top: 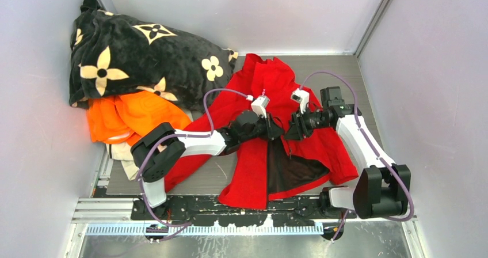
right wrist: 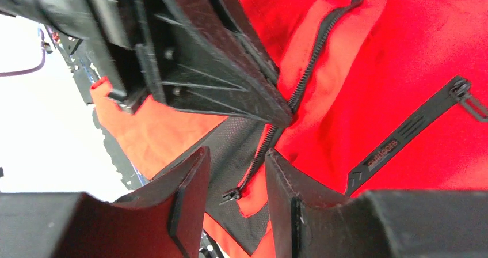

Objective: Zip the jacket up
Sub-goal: Adjust the jacket at the center of the board.

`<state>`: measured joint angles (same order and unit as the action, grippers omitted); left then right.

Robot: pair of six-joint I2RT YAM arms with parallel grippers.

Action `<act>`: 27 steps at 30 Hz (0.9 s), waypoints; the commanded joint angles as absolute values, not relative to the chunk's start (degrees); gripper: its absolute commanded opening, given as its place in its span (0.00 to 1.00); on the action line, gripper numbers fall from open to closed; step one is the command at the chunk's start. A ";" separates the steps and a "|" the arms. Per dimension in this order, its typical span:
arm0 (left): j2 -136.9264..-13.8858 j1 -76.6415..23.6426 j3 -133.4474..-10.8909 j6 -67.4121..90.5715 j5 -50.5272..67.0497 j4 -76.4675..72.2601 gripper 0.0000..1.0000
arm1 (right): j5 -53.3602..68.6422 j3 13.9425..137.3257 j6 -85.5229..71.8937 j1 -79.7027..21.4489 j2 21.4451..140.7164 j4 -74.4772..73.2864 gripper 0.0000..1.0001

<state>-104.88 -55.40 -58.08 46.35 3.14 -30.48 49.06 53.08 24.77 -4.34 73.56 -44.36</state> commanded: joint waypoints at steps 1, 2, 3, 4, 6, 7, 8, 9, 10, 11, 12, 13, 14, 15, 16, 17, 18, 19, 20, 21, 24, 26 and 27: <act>-103.93 -54.67 -59.55 46.66 3.00 -35.78 0.00 | 51.23 57.19 29.14 -3.36 69.29 -48.48 0.46; -103.91 -54.67 -59.62 46.71 3.08 -35.90 0.00 | 49.70 56.74 28.16 -3.25 69.35 -47.80 0.46; -103.93 -54.67 -59.66 46.82 3.20 -35.92 0.00 | 48.35 56.62 27.36 -3.25 69.68 -47.12 0.46; -103.82 -54.66 -59.68 46.91 3.31 -35.92 0.00 | 47.77 56.67 26.88 -3.21 70.15 -47.10 0.46; -103.73 -54.67 -59.69 47.21 3.41 -36.12 0.00 | 47.17 56.78 25.90 -3.28 71.12 -46.91 0.45; -103.66 -54.67 -59.65 47.28 3.43 -36.27 0.00 | 46.56 56.78 25.41 -3.28 71.41 -46.63 0.44; -103.53 -54.66 -59.53 47.36 3.50 -36.47 0.00 | 45.31 56.67 24.85 -3.26 71.71 -46.11 0.44; -103.41 -54.59 -59.52 47.37 3.49 -36.65 0.00 | 44.49 56.54 24.33 -3.37 71.86 -45.65 0.44; -103.39 -54.66 -59.37 47.45 3.49 -36.88 0.00 | 44.24 56.37 24.15 -3.51 72.12 -45.54 0.43; -103.29 -54.64 -59.25 47.59 3.59 -37.20 0.00 | 44.32 56.34 23.98 -3.67 72.22 -45.58 0.43; -103.21 -54.66 -59.10 47.70 3.70 -37.48 0.00 | 44.49 56.26 23.93 -4.00 72.55 -45.47 0.43; -103.21 -54.67 -59.14 47.79 3.88 -37.64 0.00 | 44.51 56.25 23.79 -4.28 72.72 -45.41 0.43; -103.12 -54.59 -59.09 47.89 3.98 -37.74 0.00 | 44.18 56.17 23.58 -4.62 72.91 -45.21 0.43; -103.05 -54.61 -59.04 47.94 4.11 -37.80 0.00 | 43.70 56.16 23.42 -4.96 73.10 -44.99 0.42; -102.98 -54.65 -58.94 47.98 4.10 -37.85 0.00 | 43.09 56.21 23.25 -5.15 73.47 -44.86 0.41; -102.88 -54.64 -58.78 47.99 4.19 -37.92 0.00 | 42.55 56.32 23.10 -5.25 73.66 -44.83 0.40; -102.76 -54.66 -58.63 47.99 4.22 -38.11 0.00 | 42.28 56.41 22.90 -5.28 73.72 -44.81 0.40; -102.60 -54.67 -58.49 48.00 4.25 -38.21 0.00 | 41.97 56.44 22.74 -5.33 73.69 -44.67 0.40; -102.52 -54.69 -58.37 48.06 4.22 -38.36 0.00 | 41.67 56.61 22.67 -5.26 73.55 -44.65 0.41; -102.43 -54.67 -58.25 48.07 4.28 -38.45 0.00 | 41.09 56.99 22.65 -5.23 73.12 -44.77 0.41; -102.19 -54.62 -57.91 47.99 4.31 -38.43 0.00 | 44.01 57.97 24.81 -3.93 70.94 -46.39 0.47; -102.04 -54.64 -57.73 47.91 4.39 -38.42 0.00 | 46.13 57.61 25.26 -2.49 69.21 -46.59 0.49; -102.15 -54.66 -57.73 47.90 4.47 -38.48 0.00 | 45.99 57.31 25.04 -1.78 68.76 -46.19 0.49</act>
<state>-104.88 -55.09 -57.89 47.90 4.40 -33.67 42.98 55.22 23.88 -4.16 73.08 -46.57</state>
